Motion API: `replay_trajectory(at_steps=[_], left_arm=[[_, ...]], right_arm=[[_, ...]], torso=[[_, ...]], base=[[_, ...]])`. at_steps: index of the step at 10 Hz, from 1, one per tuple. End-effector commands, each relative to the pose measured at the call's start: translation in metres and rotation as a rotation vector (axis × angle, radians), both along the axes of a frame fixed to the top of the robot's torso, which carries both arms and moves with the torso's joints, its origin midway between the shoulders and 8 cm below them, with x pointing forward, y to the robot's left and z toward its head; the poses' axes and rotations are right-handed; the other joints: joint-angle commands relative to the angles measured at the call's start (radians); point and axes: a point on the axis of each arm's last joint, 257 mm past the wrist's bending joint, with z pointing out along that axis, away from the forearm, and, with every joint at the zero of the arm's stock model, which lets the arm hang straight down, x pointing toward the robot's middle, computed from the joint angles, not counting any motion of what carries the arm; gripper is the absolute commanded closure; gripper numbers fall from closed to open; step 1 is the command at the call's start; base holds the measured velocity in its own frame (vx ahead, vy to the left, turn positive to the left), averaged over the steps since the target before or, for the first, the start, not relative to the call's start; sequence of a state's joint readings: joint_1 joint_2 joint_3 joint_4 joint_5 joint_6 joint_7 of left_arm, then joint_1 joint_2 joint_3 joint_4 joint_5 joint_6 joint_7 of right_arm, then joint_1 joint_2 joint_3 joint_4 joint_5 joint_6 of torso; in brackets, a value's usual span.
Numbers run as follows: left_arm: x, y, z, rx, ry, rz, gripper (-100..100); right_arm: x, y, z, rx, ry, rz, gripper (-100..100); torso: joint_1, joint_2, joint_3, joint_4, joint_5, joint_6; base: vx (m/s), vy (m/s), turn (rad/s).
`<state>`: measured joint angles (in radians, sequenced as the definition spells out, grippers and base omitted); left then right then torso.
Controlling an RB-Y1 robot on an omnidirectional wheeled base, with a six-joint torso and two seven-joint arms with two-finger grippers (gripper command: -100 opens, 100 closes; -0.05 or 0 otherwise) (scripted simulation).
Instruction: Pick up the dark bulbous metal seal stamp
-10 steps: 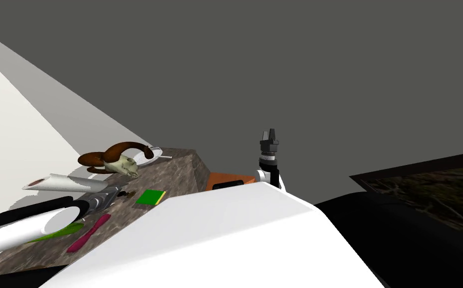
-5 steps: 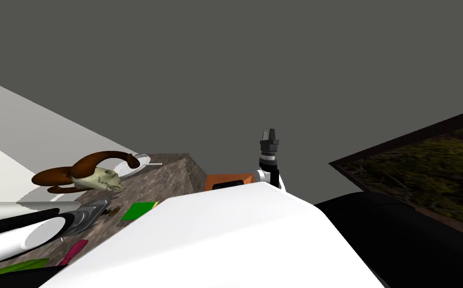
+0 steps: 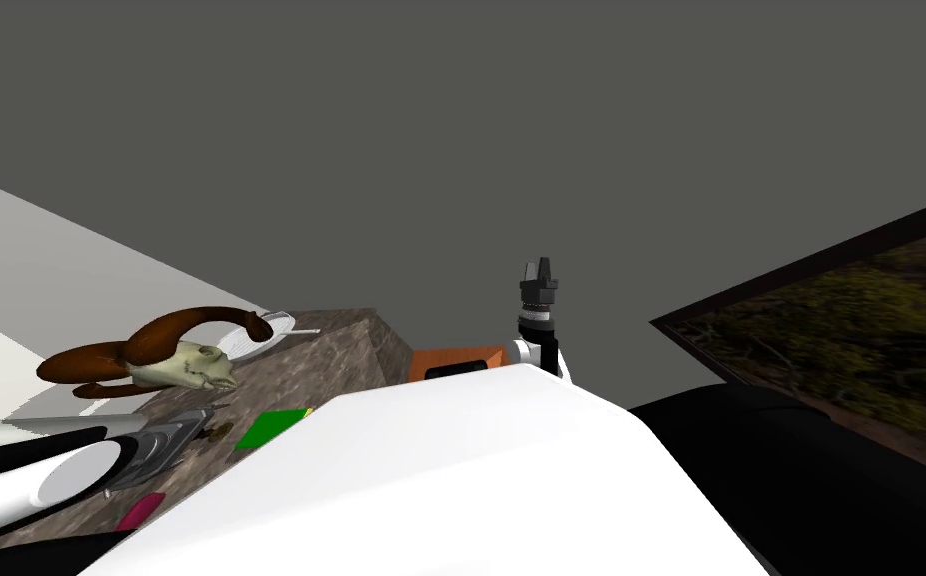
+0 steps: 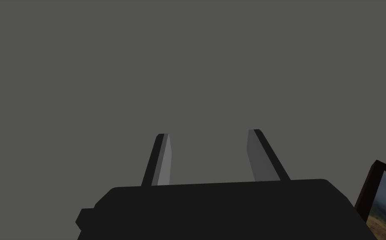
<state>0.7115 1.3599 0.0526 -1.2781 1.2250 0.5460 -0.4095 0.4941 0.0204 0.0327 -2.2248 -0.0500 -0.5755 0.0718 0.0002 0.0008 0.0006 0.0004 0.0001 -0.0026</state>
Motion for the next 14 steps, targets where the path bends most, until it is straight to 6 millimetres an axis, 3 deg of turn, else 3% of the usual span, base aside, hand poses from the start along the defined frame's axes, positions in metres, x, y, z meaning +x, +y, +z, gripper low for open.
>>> replay_trajectory(at_steps=[1, 3, 4, 5, 9, 10, 11, 13, 14], left_arm=[[-0.008, -0.001, -0.010, 0.001, 0.001, 0.009, -100], [-0.016, -0.002, -0.021, 0.000, 0.002, 0.017, -100], [-0.013, -0.002, -0.017, 0.000, 0.001, 0.016, -100], [-0.013, -0.002, -0.017, 0.000, 0.001, 0.016, 100], [-0.014, -0.002, -0.018, -0.001, 0.000, 0.017, 100], [-0.014, -0.002, -0.018, 0.000, 0.000, 0.017, 0], [-0.005, 0.000, -0.006, 0.000, 0.000, 0.006, 100], [-0.004, 0.001, -0.004, 0.001, -0.001, 0.003, 100], [-0.004, 0.001, -0.003, 0.001, 0.000, 0.002, 0]], right_arm=[[0.000, 0.000, 0.000, 0.000, 0.000, 0.000, 0], [0.000, 0.000, 0.000, 0.000, 0.000, 0.000, 0], [0.000, 0.000, 0.000, 0.000, 0.000, 0.000, 0], [0.000, 0.000, 0.000, 0.000, 0.000, 0.000, 0], [0.000, 0.000, 0.000, 0.000, 0.000, 0.000, 0], [0.000, 0.000, 0.000, 0.000, 0.000, 0.000, 0], [0.000, 0.000, 0.000, 0.000, 0.000, 0.000, 0], [0.000, 0.000, 0.000, 0.000, 0.000, 0.000, 0], [0.000, 0.000, 0.000, 0.000, 0.000, 0.000, 0]], torso=[[0.000, 0.000, 0.000, 0.000, 0.000, 0.000], [0.003, -0.002, -0.001, 0.000, 0.001, 0.000], [0.004, -0.002, -0.001, 0.000, 0.001, 0.000], [0.002, -0.001, -0.001, 0.000, 0.001, 0.000], [0.000, 0.000, 0.000, 0.000, 0.000, 0.001], [0.000, 0.000, 0.000, 0.000, 0.000, 0.000], [0.000, 0.000, 0.000, 0.000, 0.000, 0.000], [-0.005, 0.002, 0.001, 0.000, -0.001, -0.001], [-0.003, 0.001, 0.001, 0.000, -0.001, 0.000]], base=[[0.014, 0.027, -0.061], [0.027, 0.055, -0.063], [0.009, 0.024, -0.013], [0.000, 0.000, 0.000], [0.000, 0.000, 0.004], [0.000, 0.000, 0.000], [-0.018, -0.035, 0.088], [-0.026, -0.049, 0.057], [-0.003, -0.006, 0.000]])
